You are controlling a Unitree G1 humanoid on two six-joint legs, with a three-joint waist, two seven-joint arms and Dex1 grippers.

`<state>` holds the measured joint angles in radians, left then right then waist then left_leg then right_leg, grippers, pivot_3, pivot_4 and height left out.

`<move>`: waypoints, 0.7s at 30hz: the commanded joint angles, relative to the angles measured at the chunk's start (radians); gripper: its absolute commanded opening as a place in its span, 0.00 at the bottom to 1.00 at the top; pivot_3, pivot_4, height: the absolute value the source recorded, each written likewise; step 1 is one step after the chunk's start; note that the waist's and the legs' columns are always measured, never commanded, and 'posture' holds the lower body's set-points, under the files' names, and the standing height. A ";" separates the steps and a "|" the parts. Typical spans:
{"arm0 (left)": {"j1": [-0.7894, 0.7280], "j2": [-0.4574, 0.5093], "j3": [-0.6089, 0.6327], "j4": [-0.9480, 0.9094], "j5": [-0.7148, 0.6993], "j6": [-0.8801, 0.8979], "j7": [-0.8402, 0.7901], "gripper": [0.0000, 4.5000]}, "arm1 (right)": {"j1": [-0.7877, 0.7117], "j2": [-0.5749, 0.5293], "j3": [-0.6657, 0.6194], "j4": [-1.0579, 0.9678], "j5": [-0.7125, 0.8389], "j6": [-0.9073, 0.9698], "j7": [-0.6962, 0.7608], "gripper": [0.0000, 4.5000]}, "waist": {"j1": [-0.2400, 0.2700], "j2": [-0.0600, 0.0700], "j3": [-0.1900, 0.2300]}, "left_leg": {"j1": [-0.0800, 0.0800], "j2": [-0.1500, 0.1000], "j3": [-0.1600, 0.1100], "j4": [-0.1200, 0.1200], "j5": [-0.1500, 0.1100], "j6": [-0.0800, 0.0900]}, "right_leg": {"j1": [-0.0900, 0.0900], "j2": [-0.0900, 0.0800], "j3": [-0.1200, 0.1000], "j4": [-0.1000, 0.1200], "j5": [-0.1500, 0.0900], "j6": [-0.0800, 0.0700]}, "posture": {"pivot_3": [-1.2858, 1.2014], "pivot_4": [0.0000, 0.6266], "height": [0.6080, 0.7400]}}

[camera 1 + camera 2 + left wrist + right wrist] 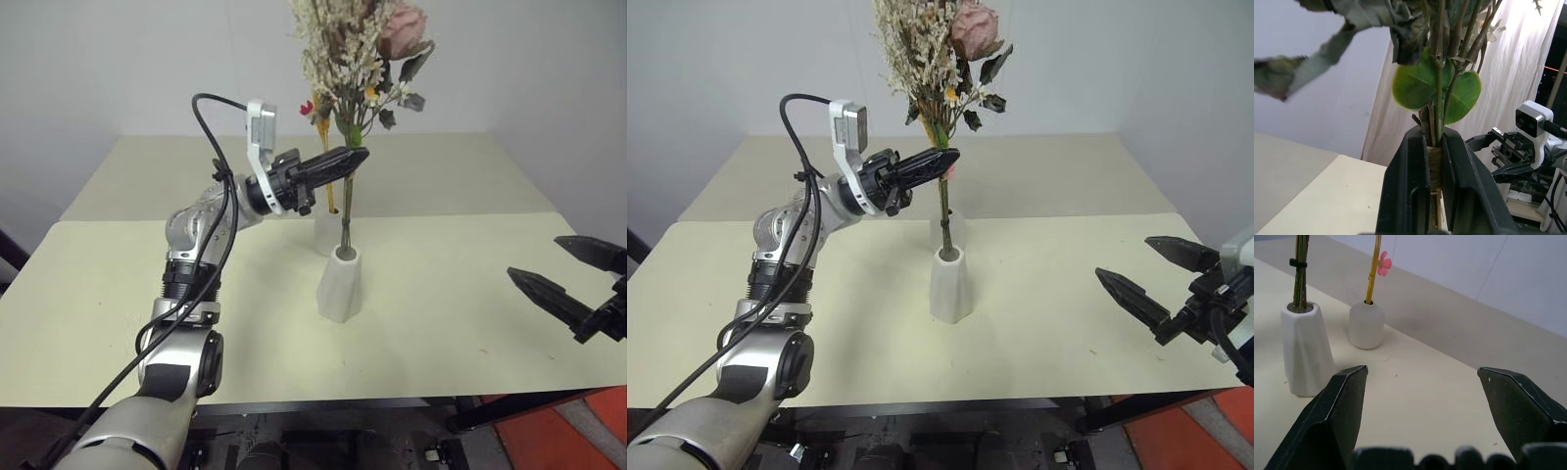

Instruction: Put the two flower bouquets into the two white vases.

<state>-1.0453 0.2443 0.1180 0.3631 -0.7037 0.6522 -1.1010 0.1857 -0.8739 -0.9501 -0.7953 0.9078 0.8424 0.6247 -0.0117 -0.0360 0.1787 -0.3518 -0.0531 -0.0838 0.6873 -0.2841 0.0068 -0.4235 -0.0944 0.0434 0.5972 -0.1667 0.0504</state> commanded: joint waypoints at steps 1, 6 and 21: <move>0.002 -0.004 -0.007 -0.002 0.021 -0.039 -0.001 0.02 | -0.002 -0.002 0.001 -0.006 -0.004 -0.036 -0.016 0.94 | 0.000 0.000 0.000 | 0.000 0.000 0.000 0.000 0.000 0.000 | 0.000 0.000 0.000 0.000 0.000 0.000 | 0.52 0.24 1.00; 0.025 -0.011 -0.029 -0.012 0.033 -0.044 -0.020 0.02 | -0.008 -0.006 0.014 0.002 -0.009 -0.042 -0.025 0.94 | 0.000 0.000 0.000 | 0.000 0.000 0.000 0.000 0.000 0.001 | 0.000 0.000 0.000 -0.001 0.000 0.000 | 0.52 0.24 1.00; 0.109 -0.004 -0.107 -0.151 0.062 -0.080 -0.059 0.02 | 0.008 0.001 0.027 0.005 -0.032 -0.070 -0.030 0.94 | 0.003 0.000 0.000 | -0.001 0.000 0.000 0.000 -0.001 0.001 | 0.000 0.000 0.000 -0.002 0.000 0.001 | 0.52 0.24 1.00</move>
<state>-0.9280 0.2346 0.0078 0.2642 -0.6310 0.5900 -1.1500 0.1979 -0.8740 -0.9109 -0.7809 0.8823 0.8059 0.6011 -0.0090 -0.0360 0.1787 -0.3524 -0.0532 -0.0838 0.6872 -0.2847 0.0079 -0.4235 -0.0947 0.0435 0.5952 -0.1665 0.0510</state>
